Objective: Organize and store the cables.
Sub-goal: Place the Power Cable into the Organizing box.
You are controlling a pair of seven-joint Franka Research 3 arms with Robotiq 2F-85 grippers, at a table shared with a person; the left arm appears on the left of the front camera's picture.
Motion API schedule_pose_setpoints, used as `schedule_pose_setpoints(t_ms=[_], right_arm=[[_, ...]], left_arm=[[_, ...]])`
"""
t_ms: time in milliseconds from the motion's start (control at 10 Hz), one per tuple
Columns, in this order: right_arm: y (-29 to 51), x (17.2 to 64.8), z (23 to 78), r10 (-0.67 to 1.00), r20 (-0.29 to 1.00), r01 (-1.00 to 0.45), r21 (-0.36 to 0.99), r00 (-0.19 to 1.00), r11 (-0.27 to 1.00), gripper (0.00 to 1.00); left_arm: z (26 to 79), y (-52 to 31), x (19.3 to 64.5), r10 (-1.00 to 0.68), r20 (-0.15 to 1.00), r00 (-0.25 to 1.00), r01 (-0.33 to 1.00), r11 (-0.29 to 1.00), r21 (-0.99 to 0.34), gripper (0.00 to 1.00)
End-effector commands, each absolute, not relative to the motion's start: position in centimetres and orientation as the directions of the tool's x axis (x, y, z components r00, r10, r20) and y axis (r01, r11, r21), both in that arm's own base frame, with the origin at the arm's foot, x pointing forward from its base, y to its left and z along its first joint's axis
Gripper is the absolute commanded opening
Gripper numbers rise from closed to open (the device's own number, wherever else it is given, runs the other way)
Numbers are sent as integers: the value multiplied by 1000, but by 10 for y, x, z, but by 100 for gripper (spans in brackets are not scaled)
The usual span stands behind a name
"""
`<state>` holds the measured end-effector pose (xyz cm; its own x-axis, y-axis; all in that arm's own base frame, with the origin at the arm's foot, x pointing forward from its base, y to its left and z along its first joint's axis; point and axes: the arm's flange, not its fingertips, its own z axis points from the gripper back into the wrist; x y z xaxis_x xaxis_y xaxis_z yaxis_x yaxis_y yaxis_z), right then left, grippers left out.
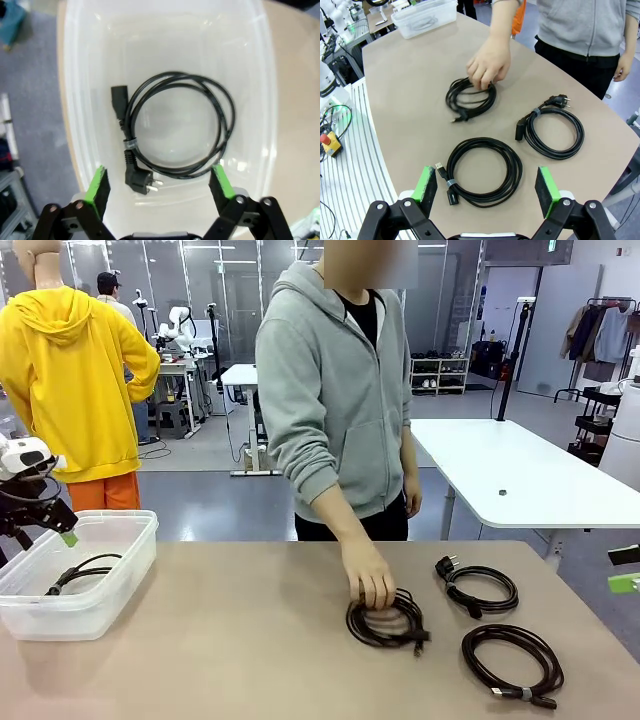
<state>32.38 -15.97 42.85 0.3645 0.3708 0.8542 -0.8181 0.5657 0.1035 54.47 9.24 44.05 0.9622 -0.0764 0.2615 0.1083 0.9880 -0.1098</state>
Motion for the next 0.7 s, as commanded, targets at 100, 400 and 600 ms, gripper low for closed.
schedule_pose_setpoints(t_ms=[100, 400, 600], right_arm=[[-160, 324, 429, 362, 867, -822, 90, 342, 562, 100], [-160, 324, 429, 362, 867, -822, 90, 342, 562, 100], [-160, 324, 429, 362, 867, -822, 90, 342, 562, 100]], left_arm=[[500, 109, 466, -214, 451, 866, 334, 920, -205, 100], [511, 127, 381, -321, 643, 695, 560, 803, -205, 100], [518, 146, 335, -391, 703, 594, 705, 674, -221, 100]])
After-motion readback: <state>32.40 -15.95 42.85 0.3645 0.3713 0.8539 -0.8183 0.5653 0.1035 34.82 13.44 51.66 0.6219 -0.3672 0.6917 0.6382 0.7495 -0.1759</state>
